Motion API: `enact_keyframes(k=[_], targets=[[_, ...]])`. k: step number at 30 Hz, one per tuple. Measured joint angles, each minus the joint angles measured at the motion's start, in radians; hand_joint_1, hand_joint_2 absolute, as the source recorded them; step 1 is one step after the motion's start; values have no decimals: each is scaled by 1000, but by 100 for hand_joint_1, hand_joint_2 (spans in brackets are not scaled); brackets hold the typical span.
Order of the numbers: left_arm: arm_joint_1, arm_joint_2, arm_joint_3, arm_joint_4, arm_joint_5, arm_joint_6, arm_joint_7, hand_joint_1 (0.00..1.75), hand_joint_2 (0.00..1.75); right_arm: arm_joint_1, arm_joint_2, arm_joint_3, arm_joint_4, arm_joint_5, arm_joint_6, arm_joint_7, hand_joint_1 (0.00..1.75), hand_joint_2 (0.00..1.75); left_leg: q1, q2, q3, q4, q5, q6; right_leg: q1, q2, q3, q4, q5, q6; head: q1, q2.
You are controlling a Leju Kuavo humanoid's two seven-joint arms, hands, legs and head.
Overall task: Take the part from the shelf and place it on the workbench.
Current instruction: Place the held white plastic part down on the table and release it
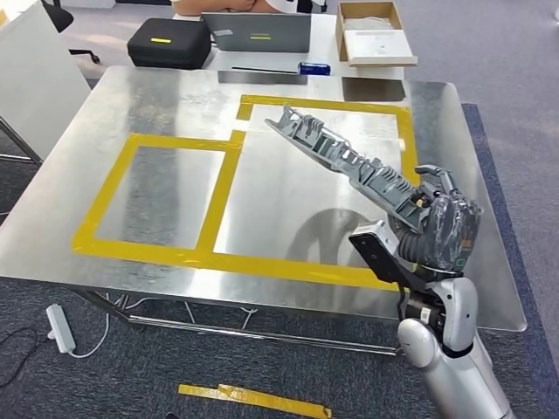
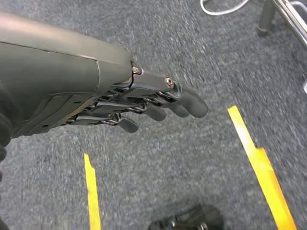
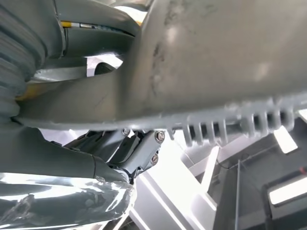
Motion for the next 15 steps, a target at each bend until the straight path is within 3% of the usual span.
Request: enact_keyframes(k=[2,4,5,6,8,10,11,15], targets=[[-1,0,-1,0,-1,2,0,0,175,-4,0,0,5,2,2,3,175,175,2,0,-46,94,-43,-8,-3,-1,13,-5,-6,-11,-4,0],[-1,-1,-1,0,-2,3,0,0,175,-7,0,1,10,3,3,4,175,175,2,0,-130,229,-85,-12,-1,0,21,-5,-15,-16,-6,0],[0,-1,-1,0,-2,3,0,0,175,-7,0,1,13,4,5,5,175,175,2,0,-160,267,-84,-12,0,2,27,-5,-20,-17,-6,0],[1,-1,-2,0,-2,3,1,0,175,-6,0,1,16,4,6,6,175,175,1,0,-173,270,-61,-9,1,4,35,-5,-25,-17,-6,0],[2,0,-2,0,-2,3,1,0,175,-5,0,2,21,4,7,8,175,175,-2,0,-149,172,33,3,4,7,53,-5,-38,-15,-6,0],[2,2,-3,0,-2,3,2,0,175,-8,0,3,23,4,8,8,175,175,-9,0,-106,59,94,21,8,9,66,-4,-50,-8,-6,0],[1,3,-4,0,-2,3,2,0,175,-10,0,3,24,4,8,8,175,175,-11,0,-93,27,98,27,9,10,68,-4,-54,-3,-5,0],[1,1,-11,0,-2,4,3,0,175,-16,0,6,28,4,10,10,175,175,-5,0,-73,-8,80,38,11,6,64,0,-71,17,-3,0]])
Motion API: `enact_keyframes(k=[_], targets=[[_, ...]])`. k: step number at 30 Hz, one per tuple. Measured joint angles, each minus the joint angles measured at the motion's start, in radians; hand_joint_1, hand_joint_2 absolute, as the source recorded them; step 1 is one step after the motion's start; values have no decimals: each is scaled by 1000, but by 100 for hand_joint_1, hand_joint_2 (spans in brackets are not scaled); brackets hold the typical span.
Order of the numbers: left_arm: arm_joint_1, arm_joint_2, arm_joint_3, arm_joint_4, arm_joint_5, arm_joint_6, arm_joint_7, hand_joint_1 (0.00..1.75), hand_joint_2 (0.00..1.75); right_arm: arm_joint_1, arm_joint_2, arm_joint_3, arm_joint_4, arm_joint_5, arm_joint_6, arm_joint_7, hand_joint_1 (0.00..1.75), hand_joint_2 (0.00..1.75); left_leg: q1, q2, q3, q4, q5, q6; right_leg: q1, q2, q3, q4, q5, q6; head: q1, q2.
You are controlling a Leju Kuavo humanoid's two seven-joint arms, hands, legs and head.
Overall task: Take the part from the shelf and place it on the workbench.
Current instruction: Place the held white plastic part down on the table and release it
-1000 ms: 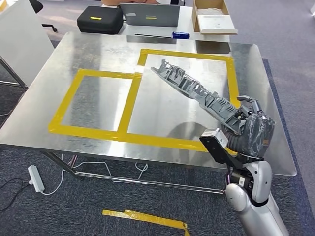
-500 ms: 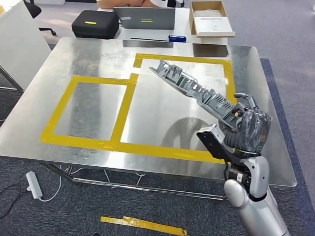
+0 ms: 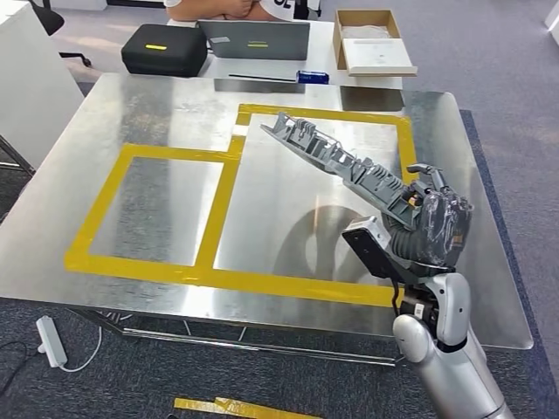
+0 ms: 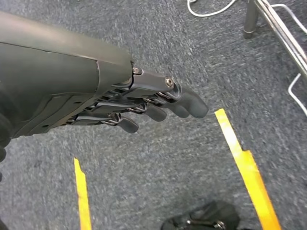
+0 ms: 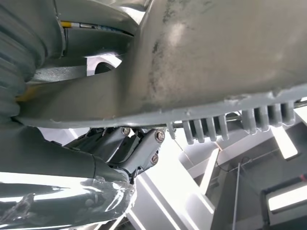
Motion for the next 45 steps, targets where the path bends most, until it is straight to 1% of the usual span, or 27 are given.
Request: enact_keyframes(k=[2,4,5,6,7,9,10,12,14,16,17,19,20,21,22,24,26,30,32,34,36,37,39,40,42,44,45], targets=[[0,-1,-2,0,0,1,0,0,175,-3,0,1,2,0,0,0,175,175,5,0,10,-8,-3,6,-1,-1,-46,82,-38,8,3,0],[-2,-2,-4,0,0,2,0,0,175,-5,0,2,5,0,1,0,175,175,5,1,17,-8,-11,11,-3,-2,-126,216,-81,13,5,0],[-1,-2,-4,0,0,2,0,0,175,-4,0,3,7,0,1,0,175,175,5,0,23,-8,-17,11,-4,-2,-157,260,-84,15,5,0],[0,-2,-5,0,0,2,1,0,175,-3,0,4,10,0,1,1,175,175,5,0,31,-7,-22,10,-6,-2,-173,269,-66,17,5,0],[0,-2,-5,0,0,2,2,0,175,-3,0,5,13,0,2,2,175,175,5,-2,40,-7,-28,9,-7,-2,-169,239,-29,17,5,0],[0,-3,-6,0,0,7,8,0,175,-5,0,5,18,-1,4,3,175,175,5,-4,59,-7,-42,2,-8,-6,-126,115,57,14,5,0],[-1,-4,-6,0,0,13,13,0,175,-7,0,5,20,0,5,3,175,175,3,-5,64,-6,-48,-2,-7,-7,-101,60,81,11,5,0],[-4,-4,-6,0,1,28,23,0,175,-11,2,7,24,2,7,5,175,175,1,-4,65,-4,-54,-11,-3,-8,-77,14,82,0,3,0],[-7,-6,-6,0,3,37,31,0,175,-12,4,9,28,6,9,7,175,175,0,-3,66,-6,-58,-20,-4,-6,-69,3,75,-13,1,0],[-9,-7,-6,0,3,37,36,0,175,-13,8,11,32,17,12,11,175,175,1,-2,58,20,-80,-31,-8,-6,-61,-2,72,-24,-3,0],[-10,-7,-7,0,3,34,38,0,175,-16,11,13,35,26,15,13,175,175,2,-2,39,60,-101,-36,-10,-7,-56,-5,70,-28,-5,0],[-12,-6,-8,0,3,22,39,0,175,-27,18,19,46,54,29,23,175,175,5,-1,-30,189,-153,-42,-10,-7,-52,-5,66,-34,-8,0],[-12,-6,-8,0,3,15,40,0,175,-34,22,25,56,72,39,31,175,175,6,-1,-64,244,-166,-43,-9,-6,-50,-5,64,-36,-8,0],[-13,-6,-9,0,2,9,41,0,175,-41,25,31,69,90,48,41,175,175,6,-1,-86,272,-161,-43,-9,-5,-47,-5,62,-37,-8,0],[-13,-5,-11,0,1,2,42,0,175,-48,29,38,86,107,56,52,175,175,6,-1,-90,261,-135,-41,-8,-4,-43,-5,59,-36,-8,0],[-15,-3,-16,0,-1,-9,42,0,175,-61,38,51,122,134,64,74,175,175,4,-1,-52,151,-49,-31,-7,-2,-33,-5,53,-33,-8,0],[-18,1,-22,0,-1,-18,43,0,175,-81,47,64,157,153,69,90,175,175,1,-1,-9,42,-2,-22,-3,0,-30,-3,48,-27,-8,0],[-19,1,-31,0,2,-17,54,0,0,-103,62,90,211,167,80,105,175,175,2,-2,7,2,-4,-12,-1,-1,-34,-3,43,-6,-7,0],[-20,0,-32,0,5,-8,63,0,0,-107,69,105,233,177,82,113,175,175,7,-2,12,-6,-1,-3,-1,-3,-59,47,11,2,-3,0],[-22,-2,-33,0,8,-2,72,0,0,-108,73,122,257,191,85,121,175,175,7,-2,13,-7,-2,3,-3,-3,-125,176,-47,8,1,0],[-22,-2,-34,0,8,0,84,0,0,-107,77,141,281,206,94,128,175,175,7,-2,15,-7,-4,4,-4,-4,-182,278,-73,11,0,0],[-21,-3,-35,0,6,0,88,0,0,-107,80,150,294,216,100,131,175,175,6,-2,16,-6,-5,4,-4,-4,-186,277,-59,10,1,0],[-21,-4,-38,0,4,0,94,0,0,-111,87,170,320,238,112,141,175,175,6,-3,22,-6,-8,2,-4,-4,-137,166,12,5,1,0],[-21,-6,-40,0,3,0,96,0,0,-116,91,180,333,248,117,145,167,175,4,-3,24,-6,-10,-1,-2,-5,-100,94,40,0,0,0],[-23,-8,-45,0,3,0,99,0,0,-125,99,197,354,262,123,152,95,175,2,-4,25,-5,-13,-10,1,-5,-49,2,64,-8,-1,0],[-23,-9,-47,0,6,1,100,0,0,-129,103,210,372,266,128,159,18,175,2,-4,25,-6,-11,-21,3,-3,-41,-11,63,-15,-1,0],[-23,-9,-48,0,8,2,100,0,0,-130,104,215,379,266,132,162,10,175,3,-4,26,-5,-13,-26,2,-3,-39,-13,65,-19,-1,0]])
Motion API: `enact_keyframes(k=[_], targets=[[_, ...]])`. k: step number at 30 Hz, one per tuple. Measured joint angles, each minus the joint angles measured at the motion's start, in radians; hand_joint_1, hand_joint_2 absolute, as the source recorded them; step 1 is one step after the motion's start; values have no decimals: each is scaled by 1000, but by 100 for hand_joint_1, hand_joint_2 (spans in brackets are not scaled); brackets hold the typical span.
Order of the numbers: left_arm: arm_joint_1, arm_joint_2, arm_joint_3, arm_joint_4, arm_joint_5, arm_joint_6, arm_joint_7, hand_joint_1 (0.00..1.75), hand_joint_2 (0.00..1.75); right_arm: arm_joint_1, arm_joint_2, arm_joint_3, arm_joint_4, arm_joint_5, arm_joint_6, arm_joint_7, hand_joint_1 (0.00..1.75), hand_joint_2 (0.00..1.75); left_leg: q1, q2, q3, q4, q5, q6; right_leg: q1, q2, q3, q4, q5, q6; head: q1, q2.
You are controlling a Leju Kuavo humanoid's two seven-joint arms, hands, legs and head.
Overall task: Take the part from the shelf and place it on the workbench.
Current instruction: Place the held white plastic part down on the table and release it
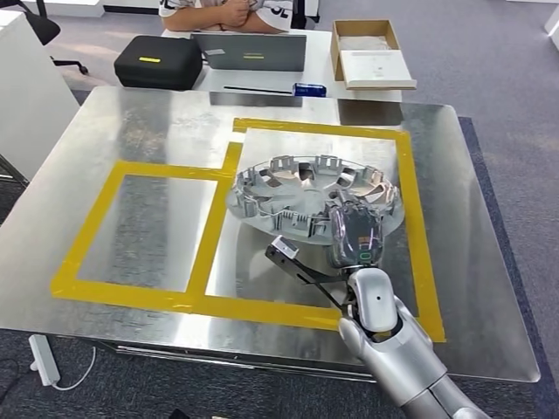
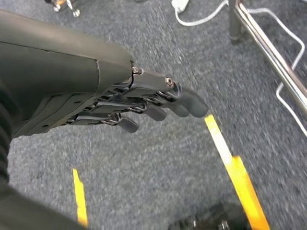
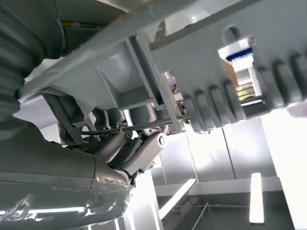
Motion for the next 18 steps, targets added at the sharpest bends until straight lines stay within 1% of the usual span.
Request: enact_keyframes(k=[1,2,3,5,6,7,8,10,11,12,13,15,16,17,18], targets=[[0,0,-1,0,2,2,1,0,0,-1,0,4,6,-2,6,2,3,175,1,0,-3,10,-9,-6,-2,0,2,-3,2,-5,-1,0],[0,1,-1,0,4,5,1,0,0,-1,1,7,10,-6,16,4,0,175,2,1,-14,36,-27,-12,-5,-1,4,-7,4,-10,-3,0],[1,1,-1,0,7,8,2,0,0,-1,0,10,14,-11,28,5,0,175,3,1,-35,83,-55,-17,-7,-2,6,-9,5,-14,-5,0],[5,2,-1,0,11,11,2,0,0,1,-1,15,22,-20,52,6,0,175,5,2,-96,212,-115,-25,-7,-3,6,-9,4,-18,-6,0],[8,2,-1,0,13,13,2,0,0,4,-2,18,26,-26,63,6,0,175,6,2,-119,258,-128,-27,-7,-2,7,-9,3,-18,-6,0],[10,2,-1,0,14,14,3,0,0,6,-3,19,29,-34,73,6,0,175,7,2,-127,274,-123,-28,-7,-1,7,-9,3,-18,-6,0],[12,3,-1,0,15,15,4,0,0,8,-5,20,31,-45,87,6,0,175,7,2,-117,251,-98,-27,-8,0,8,-8,2,-17,-6,0],[13,5,-1,0,19,18,5,0,0,9,-11,22,32,-71,122,4,0,87,9,2,-58,127,-29,-24,-7,2,10,-6,-1,-12,-6,0],[13,6,-1,0,22,19,6,0,0,8,-16,23,32,-81,142,4,0,44,8,2,-29,65,-8,-21,-5,3,10,-3,-3,-8,-6,0],[13,7,-1,0,24,19,6,0,0,8,-22,24,32,-91,165,2,0,0,7,1,-9,25,1,-16,-4,4,9,-1,-4,-3,-6,0],[14,7,-1,0,27,19,7,0,0,8,-30,26,31,-103,190,0,0,0,6,1,-2,8,-1,-11,-2,5,8,-1,-5,3,-6,0],[18,7,-1,0,34,19,7,0,0,9,-53,35,22,-128,235,-6,0,0,4,1,-1,2,0,3,-3,5,6,-4,-5,15,-6,0],[21,7,-1,0,38,19,7,0,0,9,-66,40,15,-138,249,-8,0,0,5,1,1,0,1,11,-5,4,2,3,-12,21,-5,0],[22,7,-1,0,41,20,6,0,0,8,-78,44,8,-144,258,-10,0,0,6,2,2,-3,3,18,-6,4,-10,26,-28,26,-2,0],[23,7,-1,0,42,20,5,0,0,7,-89,47,2,-148,263,-11,0,0,7,2,3,-5,4,24,-7,3,-31,71,-54,30,0,0]])
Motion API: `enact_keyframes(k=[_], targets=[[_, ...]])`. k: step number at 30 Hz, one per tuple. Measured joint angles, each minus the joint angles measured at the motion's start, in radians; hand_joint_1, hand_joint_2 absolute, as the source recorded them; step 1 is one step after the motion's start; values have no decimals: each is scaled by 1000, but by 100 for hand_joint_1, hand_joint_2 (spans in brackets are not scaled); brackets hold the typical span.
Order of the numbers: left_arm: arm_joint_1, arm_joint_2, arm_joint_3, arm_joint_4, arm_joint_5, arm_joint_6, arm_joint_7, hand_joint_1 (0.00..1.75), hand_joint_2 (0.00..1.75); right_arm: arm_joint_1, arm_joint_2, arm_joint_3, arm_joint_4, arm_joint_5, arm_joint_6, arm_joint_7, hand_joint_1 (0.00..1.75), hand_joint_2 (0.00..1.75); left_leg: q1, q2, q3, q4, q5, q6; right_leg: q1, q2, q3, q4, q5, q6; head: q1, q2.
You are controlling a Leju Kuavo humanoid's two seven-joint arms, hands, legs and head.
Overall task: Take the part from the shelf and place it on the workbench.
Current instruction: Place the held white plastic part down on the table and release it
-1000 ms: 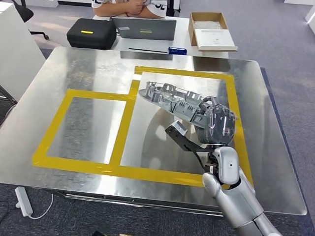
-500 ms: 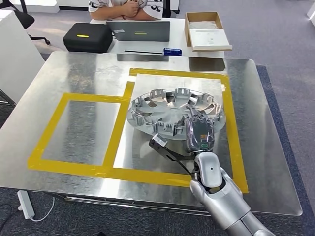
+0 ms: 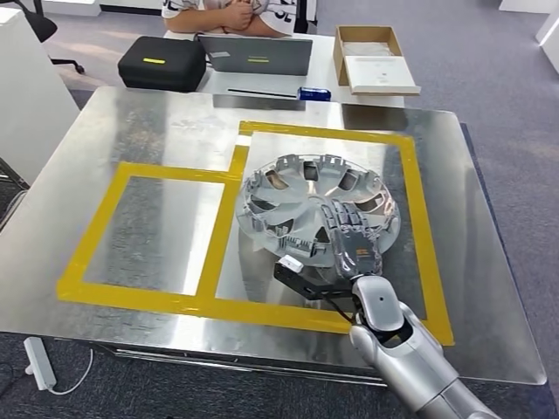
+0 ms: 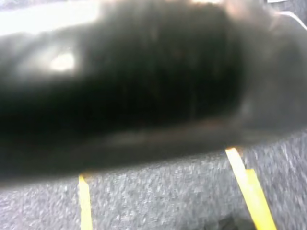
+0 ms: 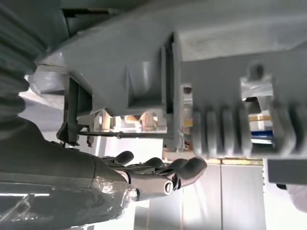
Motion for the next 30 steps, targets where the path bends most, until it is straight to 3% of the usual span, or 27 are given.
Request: enact_keyframes(k=[2,3,4,5,8,10,14,15,17,19,20,21,23,24,28,30], targets=[[1,0,0,0,2,1,-1,0,0,1,-16,6,-5,-3,5,-2,0,0,-2,0,0,0,-1,7,-1,-1,-65,138,-61,5,4,0],[2,0,0,0,2,1,-1,0,0,3,-23,9,-6,-5,7,-2,0,0,-4,0,0,1,-2,8,-1,-1,-94,194,-78,7,4,0],[3,0,0,0,2,1,-1,0,0,5,-28,13,-6,-6,7,-2,0,0,-5,0,1,1,-3,9,-1,-1,-108,219,-76,6,4,0],[4,0,0,0,2,1,-1,0,0,6,-33,16,-8,-6,8,-2,0,0,-6,0,2,1,-3,9,-1,-1,-103,203,-56,4,4,0],[4,-1,0,0,3,1,-1,0,0,3,-44,24,-17,-12,14,-2,0,0,-11,-2,7,3,-8,5,2,-2,-8,5,40,-9,4,0],[4,-2,0,0,9,1,-3,0,0,0,-53,29,-29,-24,30,-2,0,0,-13,-1,4,4,-9,-4,6,-2,29,-66,55,-16,3,0],[8,-1,1,0,23,8,-4,0,0,3,-100,42,-78,-63,92,4,0,0,-13,0,-3,22,-25,-24,1,-3,39,-80,57,-30,0,0],[10,0,2,0,27,9,-4,0,0,2,-116,43,-92,-77,113,5,0,0,-12,0,-17,55,-47,-30,-2,-5,41,-83,59,-34,-1,0],[14,1,3,0,32,9,-5,0,0,-1,-152,45,-120,-112,161,3,0,0,-7,1,-71,174,-108,-38,-3,-6,43,-84,58,-39,-4,0],[19,2,6,0,36,8,-6,0,0,-5,-197,50,-147,-165,225,-8,0,0,-2,1,-116,265,-133,-43,-3,-6,43,-84,57,-40,-3,0],[21,3,8,0,39,7,-7,0,0,-10,-224,54,-160,-198,256,-15,0,0,-1,1,-116,262,-118,-44,-4,-6,43,-83,56,-39,-4,0],[22,4,11,0,41,6,-8,0,0,-17,-250,58,-172,-229,284,-21,0,0,1,1,-99,223,-87,-44,-4,-6,44,-82,55,-38,-4,0],[23,7,15,0,44,5,-10,0,0,-36,-297,65,-194,-270,314,-27,0,0,3,1,-42,101,-25,-41,-2,-5,45,-76,51,-30,-4,0],[23,8,16,0,44,5,-11,0,0,-45,-315,67,-203,-279,321,-29,0,0,3,1,-20,55,-10,-38,-1,-4,43,-73,49,-24,-3,0],[21,8,20,0,53,-1,-16,0,0,-100,-357,86,-226,-328,399,-25,0,0,-2,2,-9,18,-9,-14,-3,-2,35,-70,48,-1,-1,0],[15,8,21,0,59,-2,-17,0,0,-154,-382,115,-240,-388,470,-26,0,0,-1,3,-9,13,-4,2,-6,-4,11,-23,17,7,2,0]])
